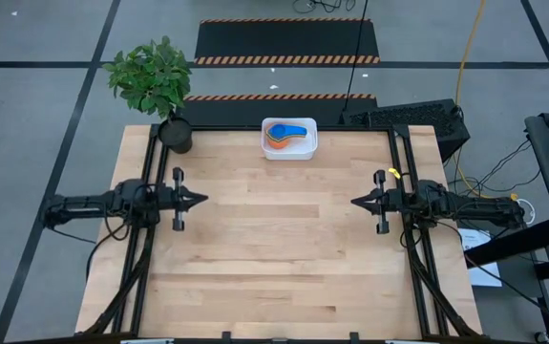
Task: Nest measuring cups in basket
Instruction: Return to Home Position
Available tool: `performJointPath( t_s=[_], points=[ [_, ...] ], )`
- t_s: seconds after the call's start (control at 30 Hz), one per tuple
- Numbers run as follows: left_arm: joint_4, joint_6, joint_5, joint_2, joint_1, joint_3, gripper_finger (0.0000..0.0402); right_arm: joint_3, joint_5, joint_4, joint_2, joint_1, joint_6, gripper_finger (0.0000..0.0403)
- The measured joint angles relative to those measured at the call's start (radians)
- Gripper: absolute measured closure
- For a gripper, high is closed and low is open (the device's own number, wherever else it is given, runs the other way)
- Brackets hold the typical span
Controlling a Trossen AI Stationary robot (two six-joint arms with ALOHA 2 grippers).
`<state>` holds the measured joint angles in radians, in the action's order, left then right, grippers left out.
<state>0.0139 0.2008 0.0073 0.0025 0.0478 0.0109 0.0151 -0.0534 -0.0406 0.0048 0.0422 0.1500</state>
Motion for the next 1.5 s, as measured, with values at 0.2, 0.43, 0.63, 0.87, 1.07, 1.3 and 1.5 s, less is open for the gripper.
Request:
performJointPath(
  t_s=[0.2,0.43,0.63,0.87,1.07,1.3,1.5],
  points=[
    [-0.002,0.000,0.007,0.003,0.032,0.000,0.0400,0.000,0.000,0.000,0.000,0.000,0.000,0.0403],
    [-0.003,-0.065,0.011,0.003,0.032,0.000,0.0375,0.000,0.000,0.000,0.000,0.000,0.000,0.0403],
    [-0.003,-0.076,0.011,0.003,0.032,0.000,0.0366,0.000,0.000,0.000,0.000,0.000,0.000,0.0403],
    [-0.003,-0.075,0.011,0.003,0.031,0.000,0.0365,0.000,0.000,0.000,0.000,0.000,0.000,0.0403],
    [-0.003,-0.075,0.011,0.003,0.031,0.000,0.0364,0.000,0.000,0.000,0.000,0.000,0.000,0.0403],
    [-0.003,-0.075,0.010,0.003,0.031,0.000,0.0364,0.000,0.000,0.000,0.000,0.000,0.000,0.0403],
    [-0.003,-0.075,0.010,0.003,0.031,0.000,0.0364,0.000,0.000,0.001,0.000,0.000,0.000,0.0403]
  ],
)
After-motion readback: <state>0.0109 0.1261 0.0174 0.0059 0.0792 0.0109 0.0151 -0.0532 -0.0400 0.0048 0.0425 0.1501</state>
